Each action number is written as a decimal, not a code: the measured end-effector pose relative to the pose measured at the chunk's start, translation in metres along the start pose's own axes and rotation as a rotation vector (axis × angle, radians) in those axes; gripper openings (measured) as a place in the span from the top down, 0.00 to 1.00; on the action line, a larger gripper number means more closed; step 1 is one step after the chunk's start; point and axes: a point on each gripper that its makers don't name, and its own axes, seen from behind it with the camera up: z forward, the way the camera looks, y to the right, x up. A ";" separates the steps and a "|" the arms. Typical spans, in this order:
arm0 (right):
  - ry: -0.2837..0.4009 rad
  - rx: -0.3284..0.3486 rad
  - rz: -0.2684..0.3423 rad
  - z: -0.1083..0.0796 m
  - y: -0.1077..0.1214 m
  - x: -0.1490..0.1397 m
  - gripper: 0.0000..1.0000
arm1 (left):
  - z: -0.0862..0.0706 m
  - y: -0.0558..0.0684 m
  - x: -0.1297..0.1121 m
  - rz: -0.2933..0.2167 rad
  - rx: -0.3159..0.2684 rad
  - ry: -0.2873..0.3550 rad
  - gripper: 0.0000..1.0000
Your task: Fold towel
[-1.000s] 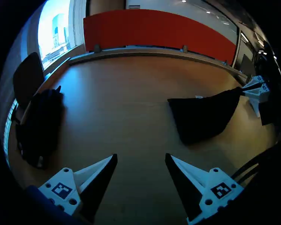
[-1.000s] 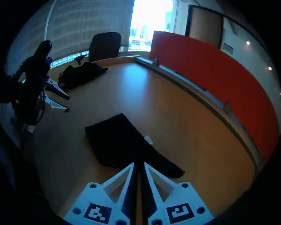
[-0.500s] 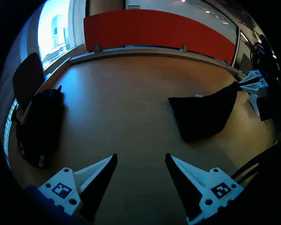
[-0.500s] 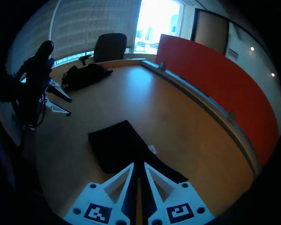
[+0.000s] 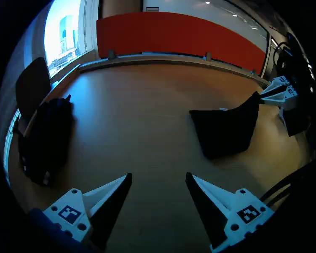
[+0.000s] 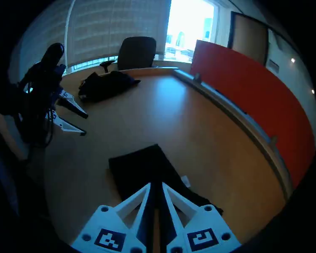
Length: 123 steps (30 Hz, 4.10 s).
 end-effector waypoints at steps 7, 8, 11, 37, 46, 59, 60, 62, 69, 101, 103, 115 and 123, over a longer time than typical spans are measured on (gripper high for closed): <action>-0.021 0.059 -0.038 0.022 -0.016 0.008 0.95 | -0.004 0.000 -0.002 -0.007 0.001 0.006 0.05; -0.025 0.068 -0.044 0.025 -0.018 0.008 0.95 | -0.004 0.000 -0.003 -0.010 0.002 0.007 0.05; -0.035 0.092 -0.058 0.035 -0.025 0.010 0.95 | -0.007 -0.002 -0.005 -0.026 0.006 0.010 0.05; -0.116 0.228 -0.091 0.087 -0.064 0.001 0.87 | -0.014 -0.016 -0.019 -0.093 0.037 0.000 0.06; -0.111 0.238 -0.071 0.085 -0.063 0.001 0.26 | -0.013 -0.016 -0.017 -0.098 0.041 0.002 0.06; -0.081 0.229 -0.057 0.078 -0.059 0.005 0.14 | -0.013 -0.013 -0.016 -0.102 0.044 0.001 0.06; -0.075 0.227 -0.059 0.078 -0.059 0.007 0.14 | -0.014 -0.013 -0.016 -0.101 0.045 0.001 0.05; -0.062 0.224 -0.063 0.077 -0.058 0.011 0.13 | -0.014 -0.013 -0.016 -0.101 0.046 0.001 0.05; -0.030 0.211 -0.069 0.072 -0.055 0.023 0.05 | -0.014 -0.013 -0.016 -0.105 0.049 0.001 0.06; 0.003 0.144 -0.032 0.043 -0.044 0.021 0.00 | -0.016 -0.009 -0.017 -0.101 0.044 0.003 0.06; -0.002 0.142 -0.027 0.041 -0.044 0.016 0.00 | -0.016 -0.009 -0.017 -0.099 0.043 0.002 0.06; -0.048 0.130 0.011 0.036 -0.051 -0.019 0.00 | -0.015 -0.007 -0.017 -0.098 0.038 0.001 0.06; -0.094 0.117 0.033 0.035 -0.058 -0.048 0.00 | -0.014 -0.008 -0.018 -0.098 0.038 0.000 0.06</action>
